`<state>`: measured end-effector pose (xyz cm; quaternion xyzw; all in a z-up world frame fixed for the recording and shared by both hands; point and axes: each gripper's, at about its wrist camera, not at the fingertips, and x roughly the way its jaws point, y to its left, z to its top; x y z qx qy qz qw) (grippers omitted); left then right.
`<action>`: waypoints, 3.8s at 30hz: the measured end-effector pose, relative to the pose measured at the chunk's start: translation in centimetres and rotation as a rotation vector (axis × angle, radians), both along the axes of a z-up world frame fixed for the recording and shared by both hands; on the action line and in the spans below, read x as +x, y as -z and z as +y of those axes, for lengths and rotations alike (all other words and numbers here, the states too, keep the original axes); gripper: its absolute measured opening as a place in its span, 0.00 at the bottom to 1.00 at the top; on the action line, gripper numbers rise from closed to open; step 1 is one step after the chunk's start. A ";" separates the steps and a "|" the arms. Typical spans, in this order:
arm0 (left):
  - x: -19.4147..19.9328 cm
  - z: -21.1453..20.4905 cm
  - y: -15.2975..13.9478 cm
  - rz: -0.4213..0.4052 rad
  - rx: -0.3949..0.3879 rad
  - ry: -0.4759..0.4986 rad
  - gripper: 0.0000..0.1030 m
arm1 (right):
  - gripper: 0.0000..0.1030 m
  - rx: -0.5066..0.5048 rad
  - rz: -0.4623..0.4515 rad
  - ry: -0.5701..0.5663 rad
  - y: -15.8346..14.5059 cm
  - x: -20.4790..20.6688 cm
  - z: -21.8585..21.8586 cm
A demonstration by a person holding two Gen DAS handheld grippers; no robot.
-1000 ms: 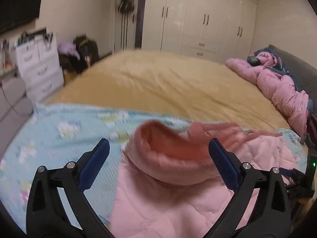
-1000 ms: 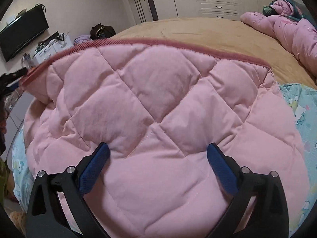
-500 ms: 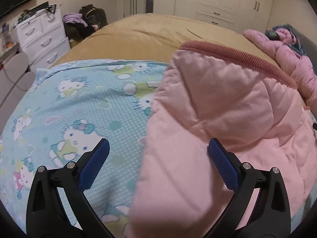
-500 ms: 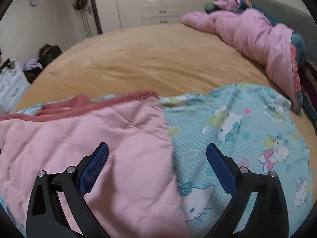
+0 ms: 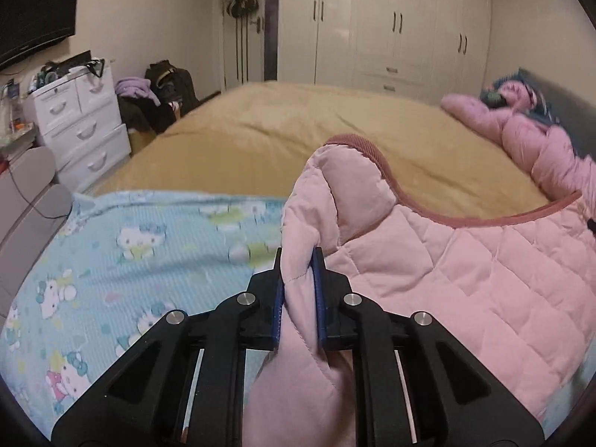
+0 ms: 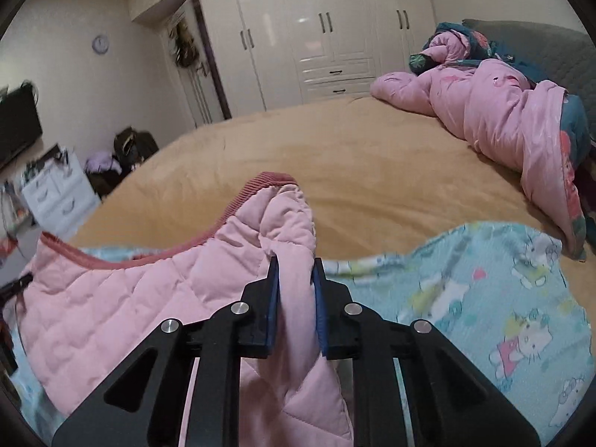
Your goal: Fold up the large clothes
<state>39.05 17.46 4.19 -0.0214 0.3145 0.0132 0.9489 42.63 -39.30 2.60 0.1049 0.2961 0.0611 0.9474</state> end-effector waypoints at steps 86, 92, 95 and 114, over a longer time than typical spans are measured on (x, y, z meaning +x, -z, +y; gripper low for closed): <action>-12.0 0.3 0.7 0.043 0.002 -0.086 0.91 | 0.96 0.197 -0.054 -0.135 -1.4 -17.4 1.7; -13.9 0.4 1.4 0.051 0.010 -0.070 0.91 | 0.96 0.181 -0.051 -0.145 -0.8 -19.0 2.0; -14.6 0.5 1.7 0.055 0.006 -0.066 0.91 | 0.96 0.181 -0.040 -0.145 -0.3 -19.8 2.2; -16.9 3.0 7.8 0.232 -0.219 -0.025 0.91 | 0.96 0.239 0.170 -0.158 6.9 -21.0 1.5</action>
